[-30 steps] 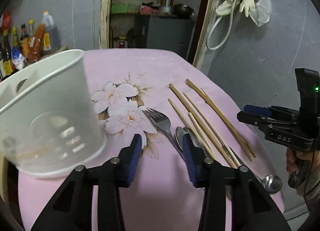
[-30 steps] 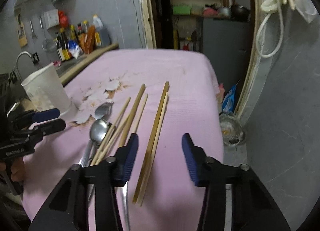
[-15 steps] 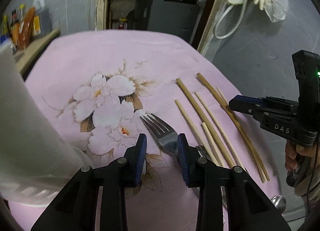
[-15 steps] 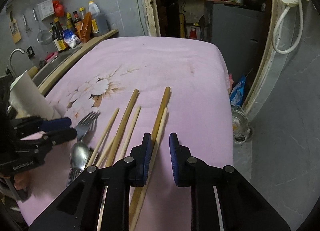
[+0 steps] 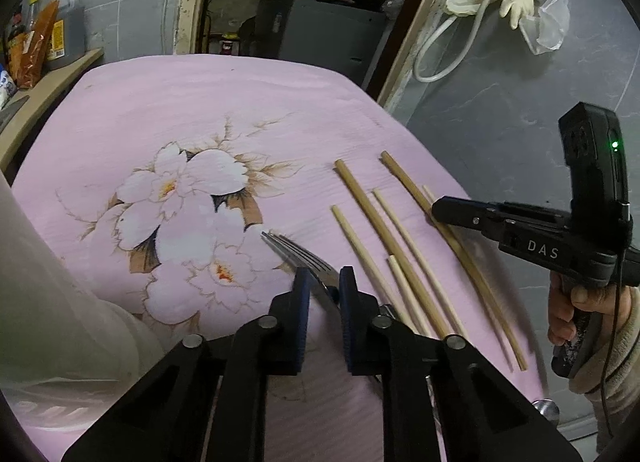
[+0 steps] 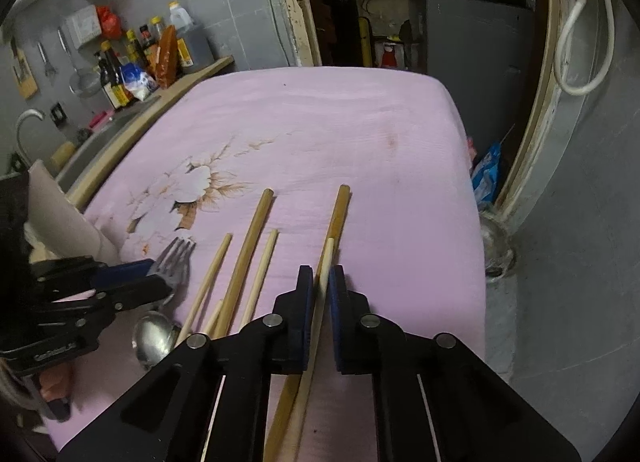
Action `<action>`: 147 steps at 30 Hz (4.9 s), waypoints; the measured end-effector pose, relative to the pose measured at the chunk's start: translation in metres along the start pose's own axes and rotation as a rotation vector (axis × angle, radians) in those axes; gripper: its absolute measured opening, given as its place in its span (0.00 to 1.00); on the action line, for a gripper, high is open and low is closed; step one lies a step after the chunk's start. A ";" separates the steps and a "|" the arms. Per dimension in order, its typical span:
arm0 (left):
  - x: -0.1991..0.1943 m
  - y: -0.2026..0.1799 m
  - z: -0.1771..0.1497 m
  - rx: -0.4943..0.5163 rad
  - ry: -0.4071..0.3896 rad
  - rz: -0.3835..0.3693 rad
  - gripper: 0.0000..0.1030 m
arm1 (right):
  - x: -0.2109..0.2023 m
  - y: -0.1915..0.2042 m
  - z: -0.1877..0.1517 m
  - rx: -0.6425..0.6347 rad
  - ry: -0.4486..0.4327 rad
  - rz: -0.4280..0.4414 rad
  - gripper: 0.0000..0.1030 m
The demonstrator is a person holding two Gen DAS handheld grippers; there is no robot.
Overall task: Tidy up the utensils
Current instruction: 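Lift the fork with the left tool while the right tool carries the chopstick to the holder, then open the left tool over the white holder while the right tool releases its chopstick into it, then grasp a silver spoon with the left tool while the right tool grasps another chopstick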
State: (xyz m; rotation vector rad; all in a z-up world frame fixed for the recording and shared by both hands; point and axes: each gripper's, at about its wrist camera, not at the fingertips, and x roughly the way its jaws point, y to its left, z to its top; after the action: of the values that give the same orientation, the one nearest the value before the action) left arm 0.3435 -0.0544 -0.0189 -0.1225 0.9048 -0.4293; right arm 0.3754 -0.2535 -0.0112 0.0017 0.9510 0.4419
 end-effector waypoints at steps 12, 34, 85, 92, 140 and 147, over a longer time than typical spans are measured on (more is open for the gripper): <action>-0.014 -0.005 -0.008 -0.007 -0.025 -0.053 0.03 | -0.027 -0.023 -0.015 0.116 -0.063 0.070 0.04; -0.115 -0.029 -0.047 0.056 -0.476 -0.004 0.00 | -0.118 0.064 -0.050 -0.043 -0.530 0.127 0.03; -0.203 0.144 -0.047 -0.183 -0.818 0.414 0.00 | -0.040 0.237 0.030 -0.238 -0.794 0.244 0.04; -0.199 0.133 -0.053 -0.165 -0.724 0.356 0.01 | -0.048 0.224 0.019 -0.207 -0.717 0.270 0.06; -0.051 -0.019 -0.044 0.078 -0.136 0.059 0.59 | -0.065 0.022 -0.051 -0.067 -0.283 -0.103 0.58; -0.025 -0.009 -0.033 0.048 -0.011 -0.001 0.34 | -0.026 0.018 -0.038 -0.093 -0.115 -0.084 0.39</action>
State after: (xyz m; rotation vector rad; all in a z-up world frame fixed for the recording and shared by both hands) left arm 0.3012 -0.0501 -0.0179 -0.0815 0.8832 -0.4499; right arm 0.3256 -0.2536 -0.0097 -0.0955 0.8139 0.4040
